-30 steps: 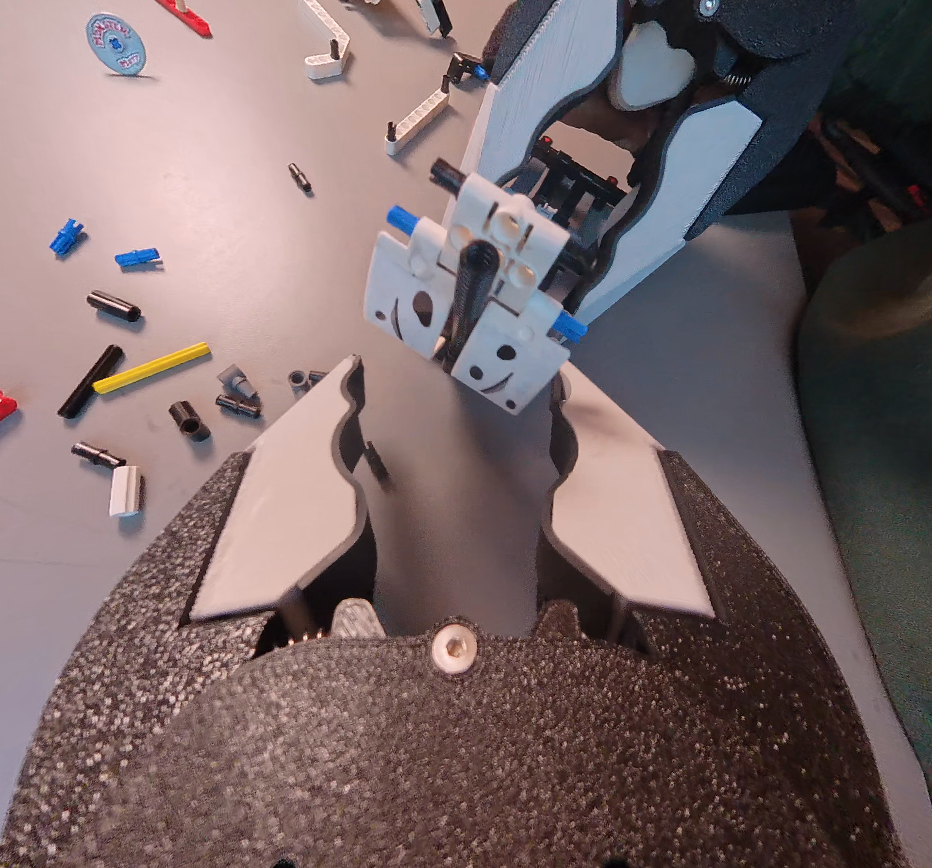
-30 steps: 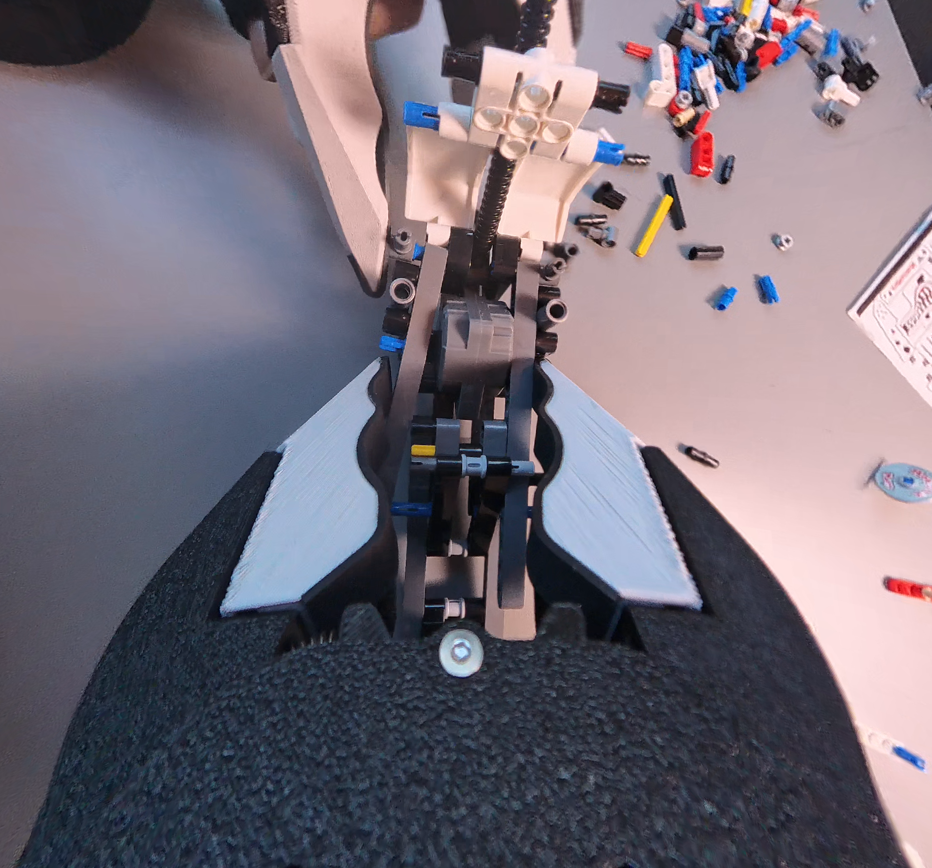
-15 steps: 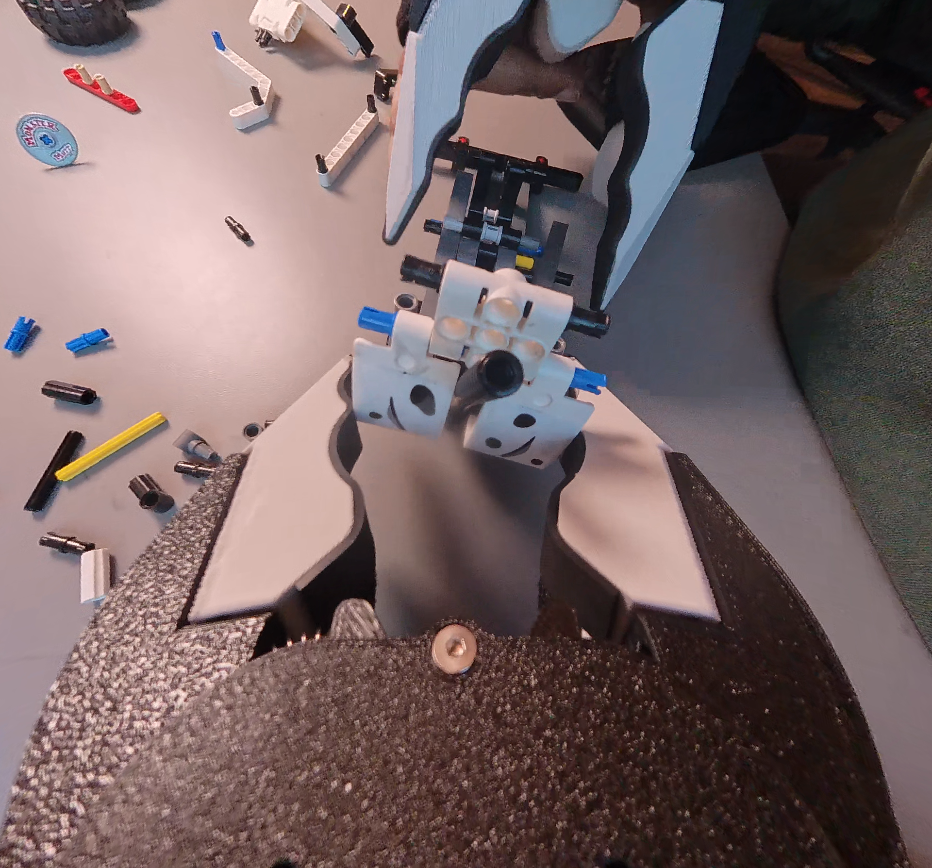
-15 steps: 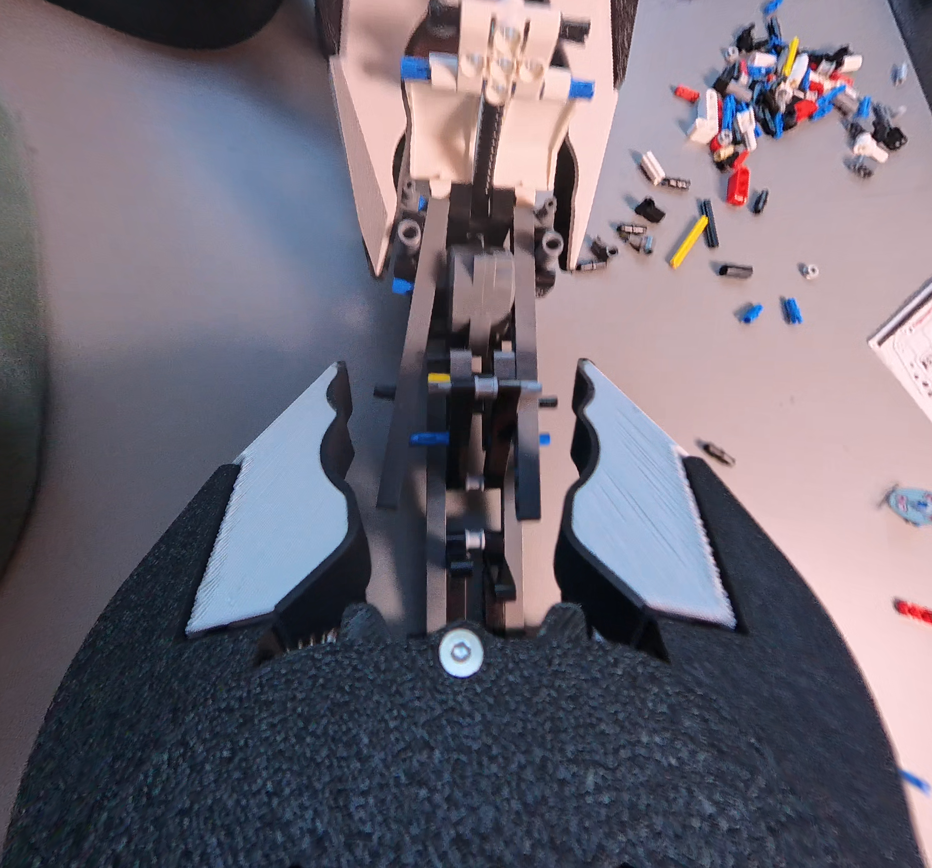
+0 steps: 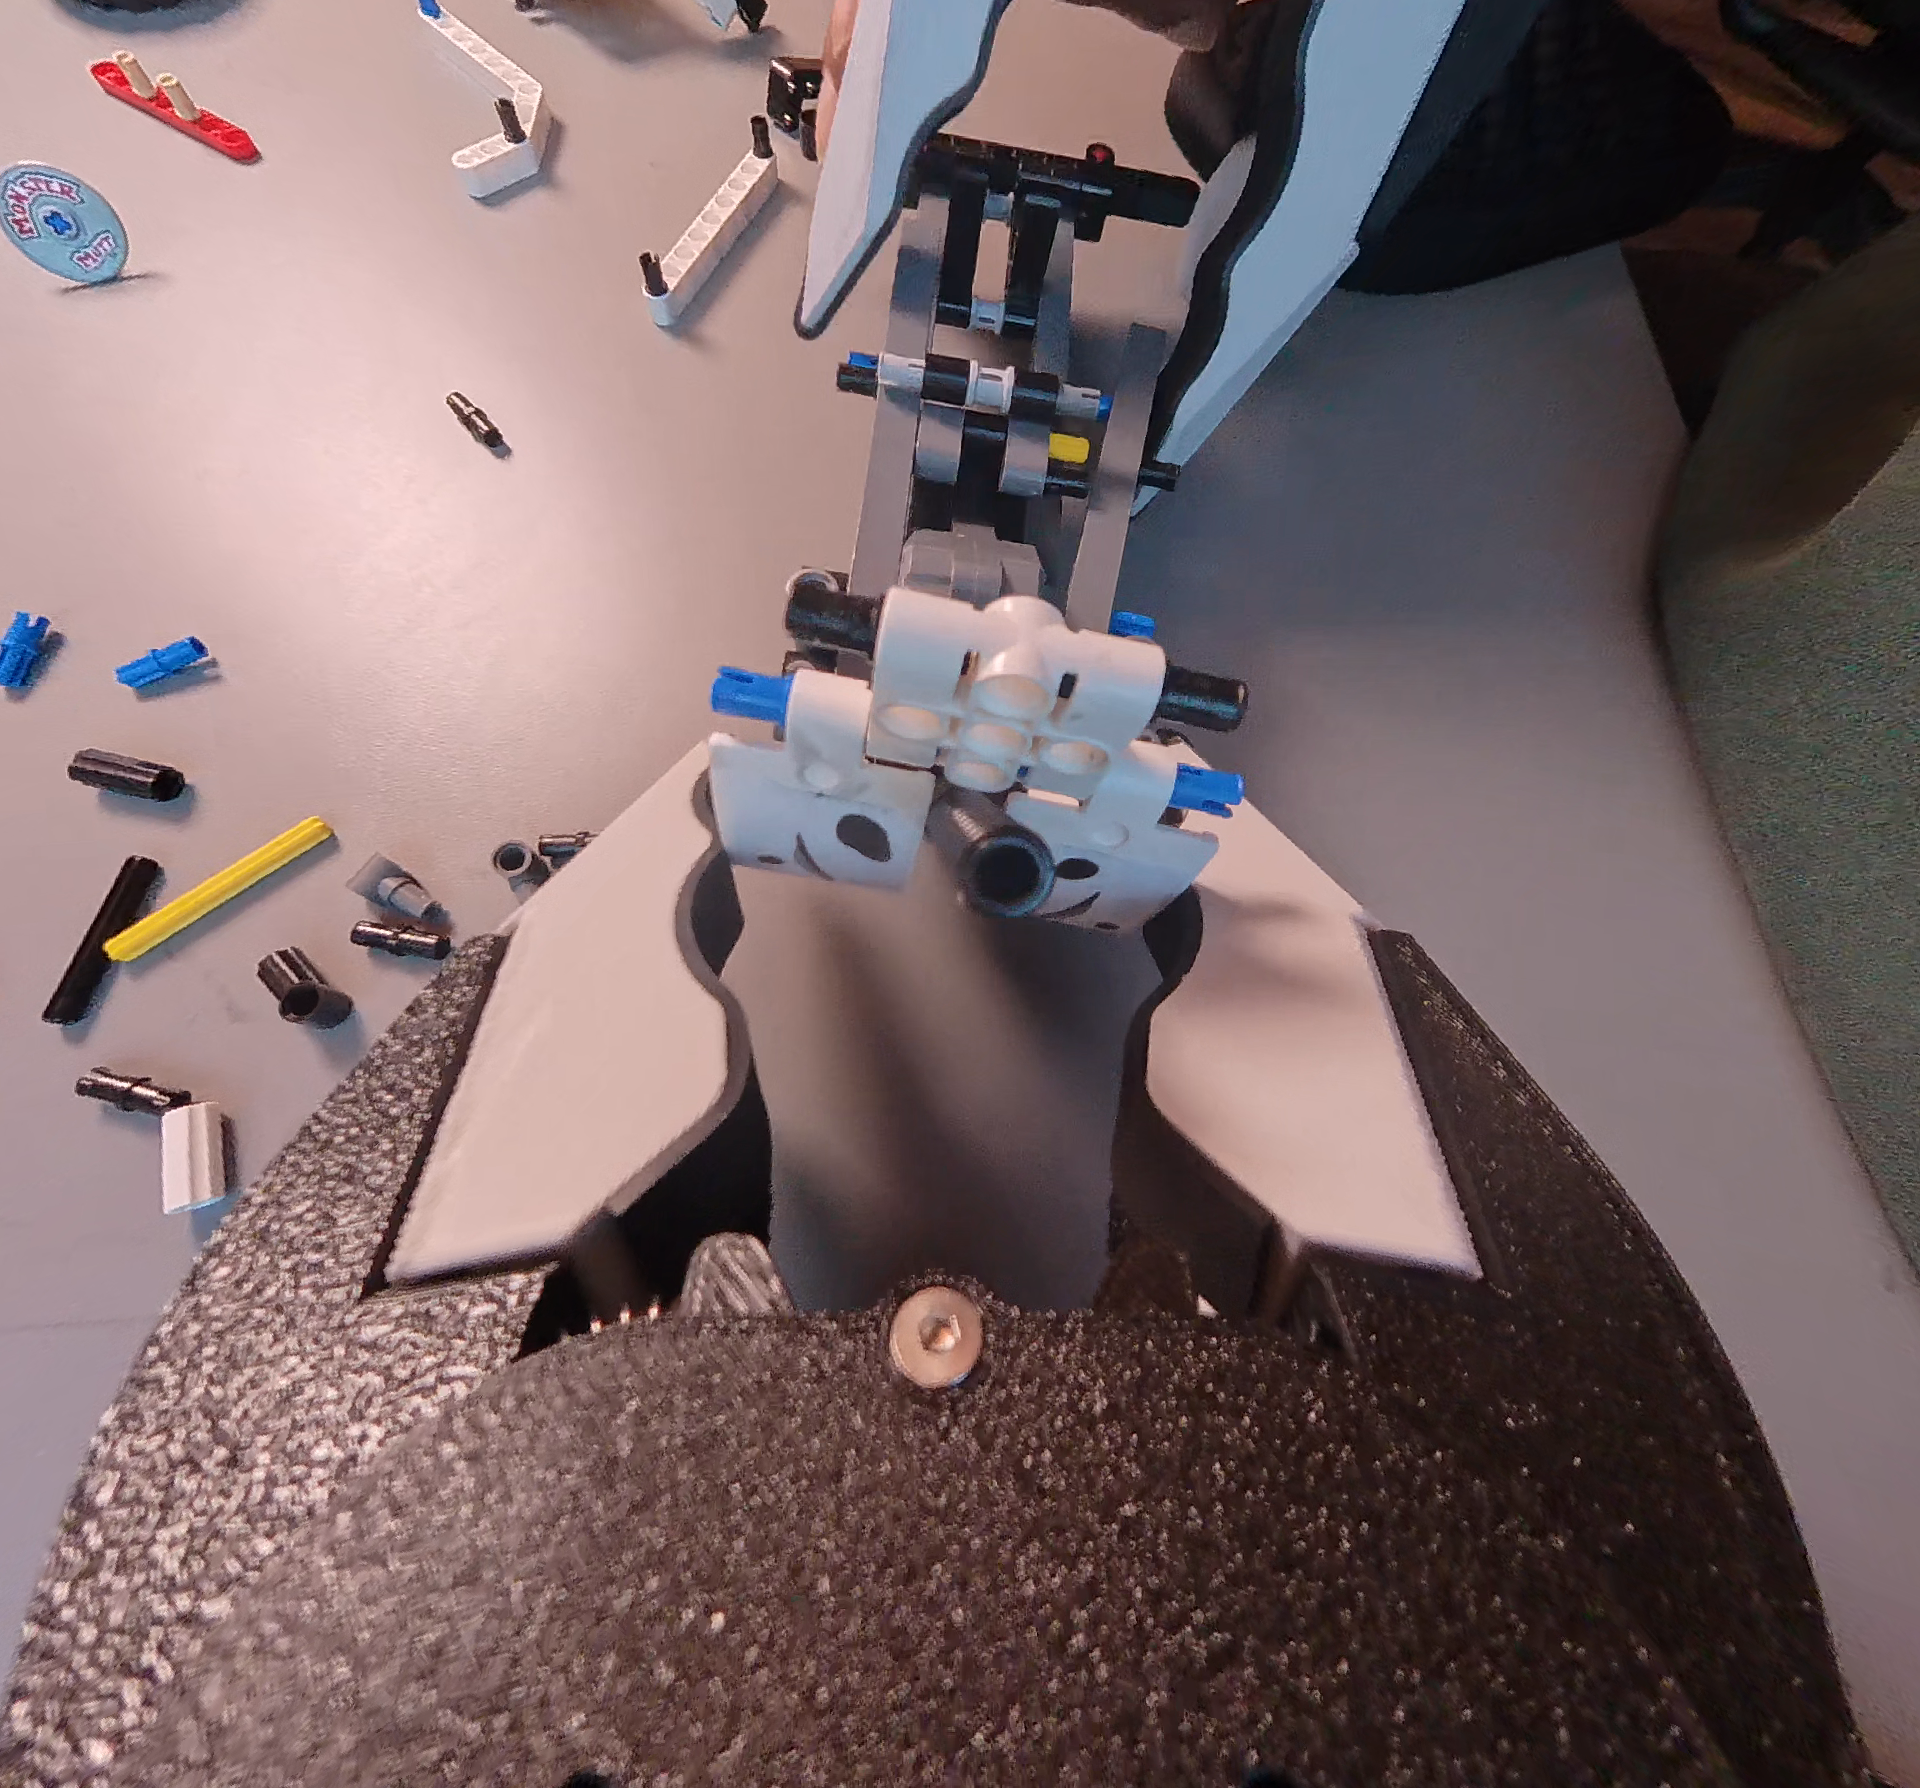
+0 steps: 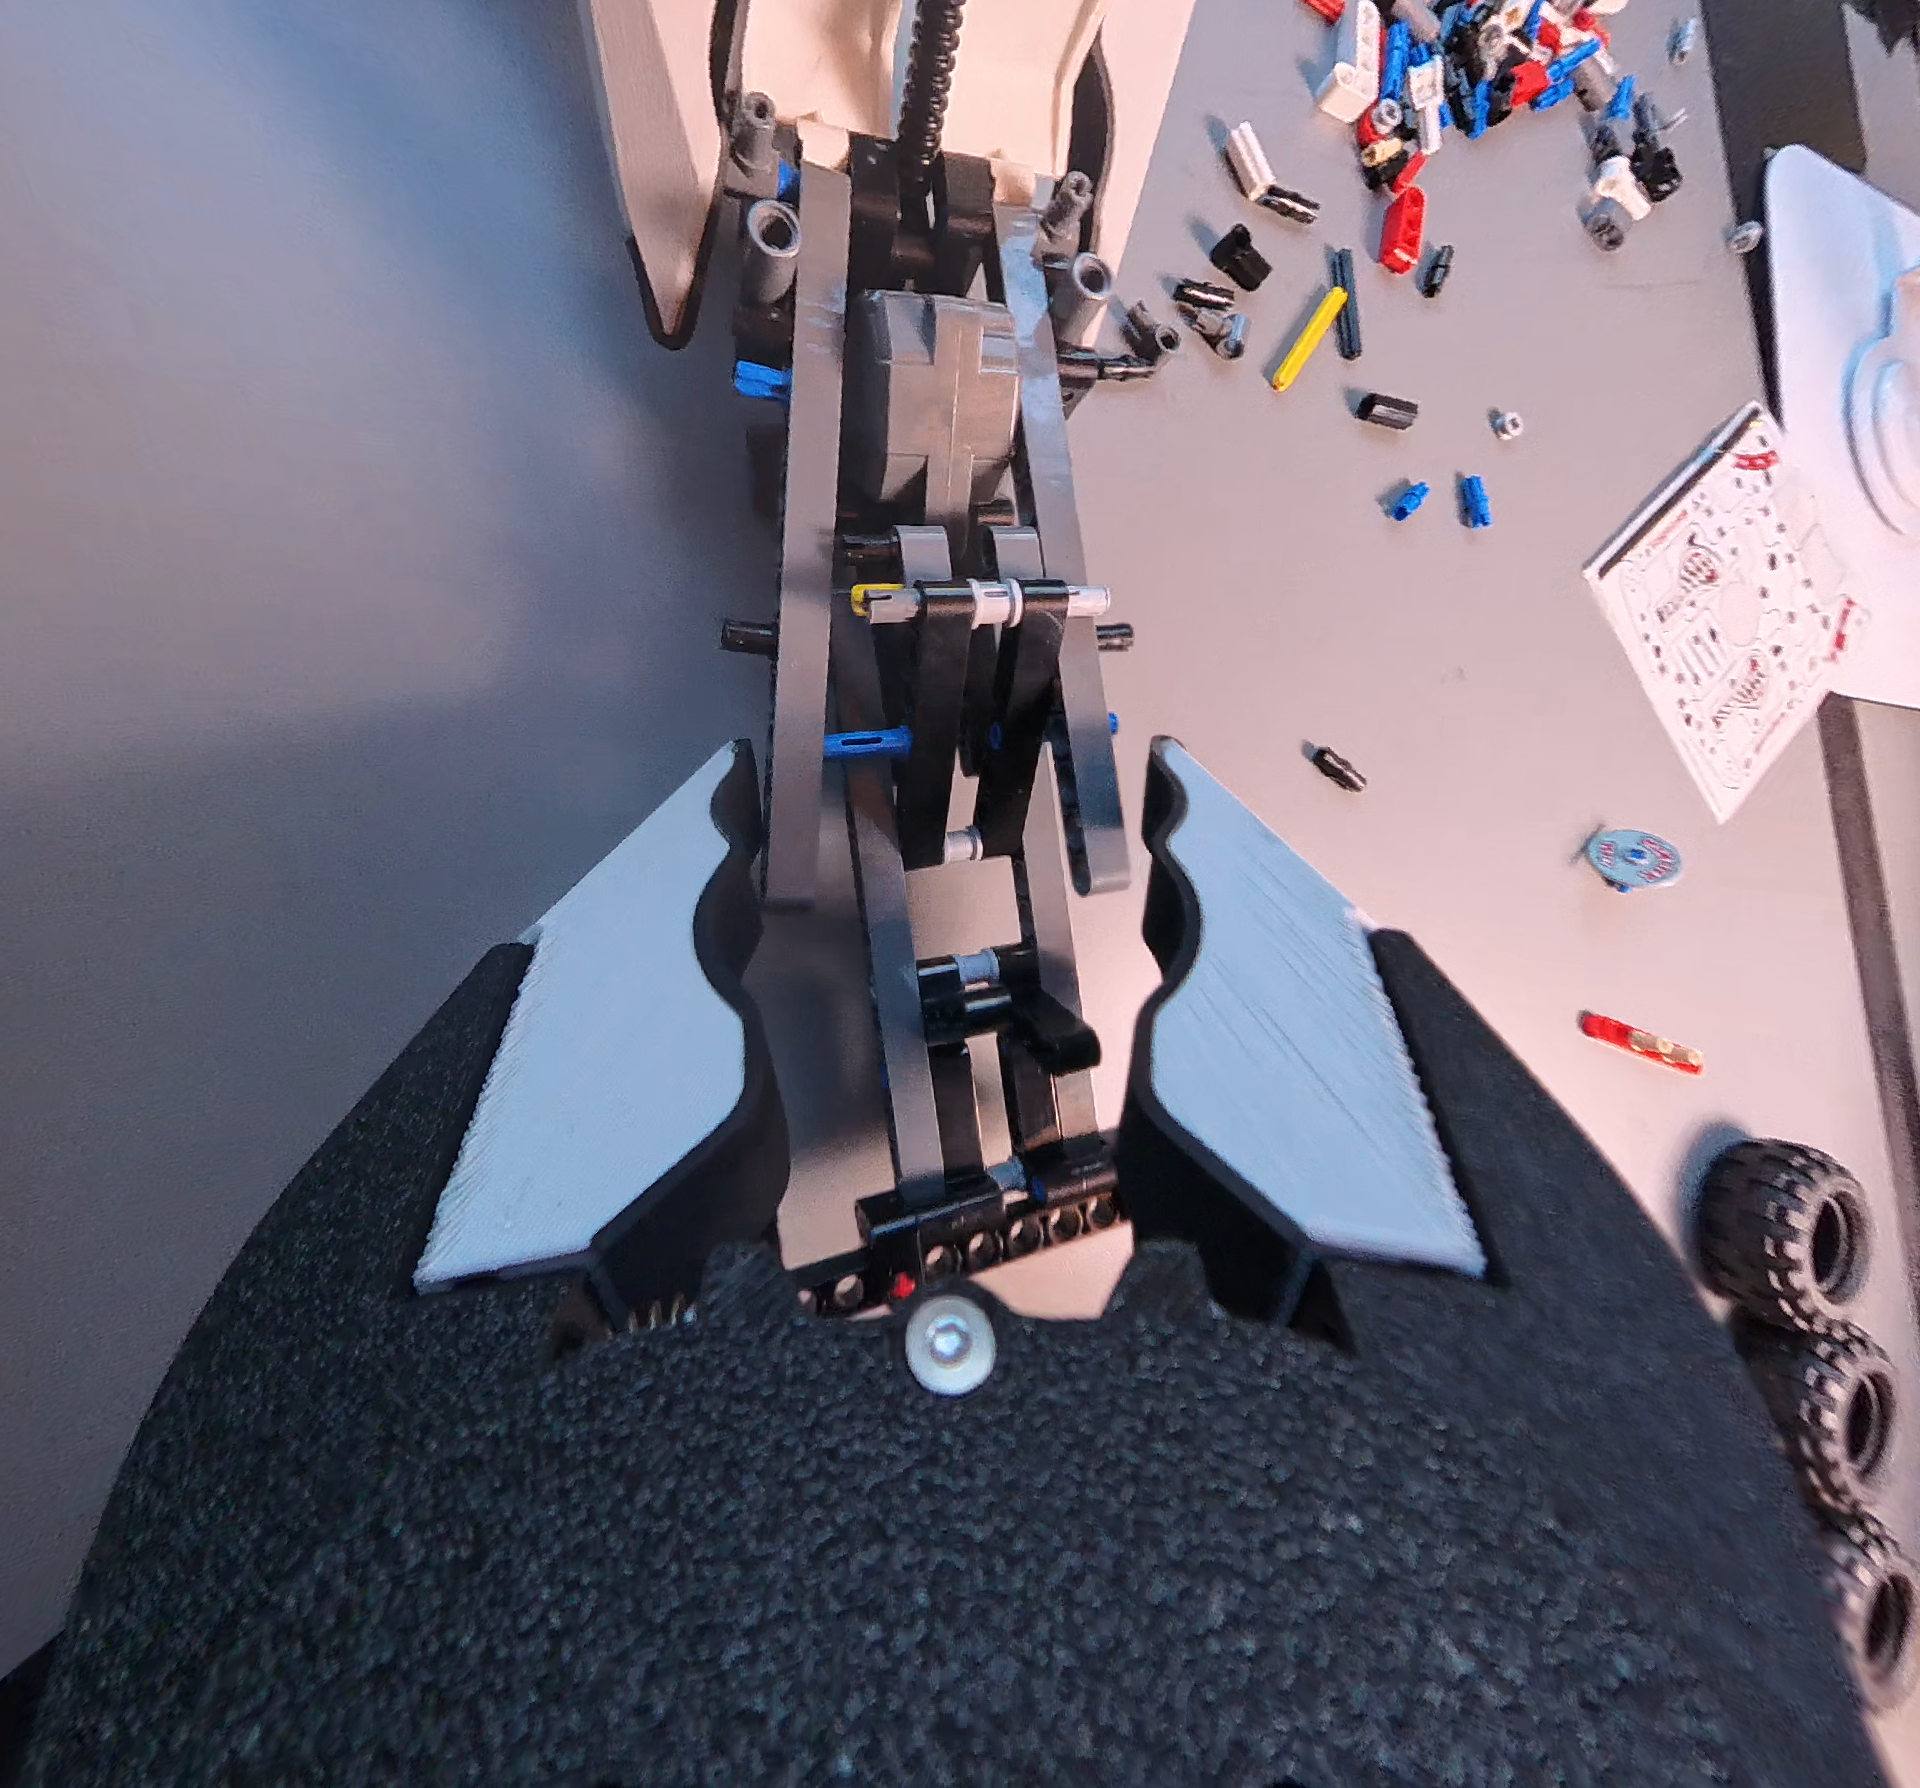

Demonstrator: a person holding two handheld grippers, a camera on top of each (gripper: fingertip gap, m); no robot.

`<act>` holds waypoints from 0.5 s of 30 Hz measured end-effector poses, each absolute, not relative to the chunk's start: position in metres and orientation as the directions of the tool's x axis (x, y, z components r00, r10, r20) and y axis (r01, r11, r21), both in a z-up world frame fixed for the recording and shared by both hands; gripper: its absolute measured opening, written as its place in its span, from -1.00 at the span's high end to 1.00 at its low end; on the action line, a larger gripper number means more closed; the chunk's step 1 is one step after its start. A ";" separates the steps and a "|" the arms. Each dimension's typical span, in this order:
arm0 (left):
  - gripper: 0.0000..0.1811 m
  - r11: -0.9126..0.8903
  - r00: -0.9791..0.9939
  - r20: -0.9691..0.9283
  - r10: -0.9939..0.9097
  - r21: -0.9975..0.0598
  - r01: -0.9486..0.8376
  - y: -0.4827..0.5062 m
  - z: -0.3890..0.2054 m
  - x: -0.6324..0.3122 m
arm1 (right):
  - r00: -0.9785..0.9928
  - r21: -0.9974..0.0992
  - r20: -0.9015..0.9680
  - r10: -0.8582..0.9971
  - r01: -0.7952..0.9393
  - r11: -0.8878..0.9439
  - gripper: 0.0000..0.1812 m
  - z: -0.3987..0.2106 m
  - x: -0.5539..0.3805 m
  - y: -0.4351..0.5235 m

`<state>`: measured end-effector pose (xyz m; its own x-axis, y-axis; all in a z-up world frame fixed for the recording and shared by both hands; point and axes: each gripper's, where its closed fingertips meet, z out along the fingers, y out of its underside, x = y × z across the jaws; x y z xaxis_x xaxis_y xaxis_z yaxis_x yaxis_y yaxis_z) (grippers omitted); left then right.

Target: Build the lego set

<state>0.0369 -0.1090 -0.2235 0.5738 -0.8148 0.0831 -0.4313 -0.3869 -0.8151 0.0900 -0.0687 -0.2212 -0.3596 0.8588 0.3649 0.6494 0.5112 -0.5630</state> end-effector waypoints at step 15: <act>0.03 -0.460 0.621 0.159 -0.767 -0.811 -0.361 -0.104 -0.221 0.035 | -0.226 -0.480 0.682 0.696 0.580 0.659 0.88 -0.227 0.103 -0.072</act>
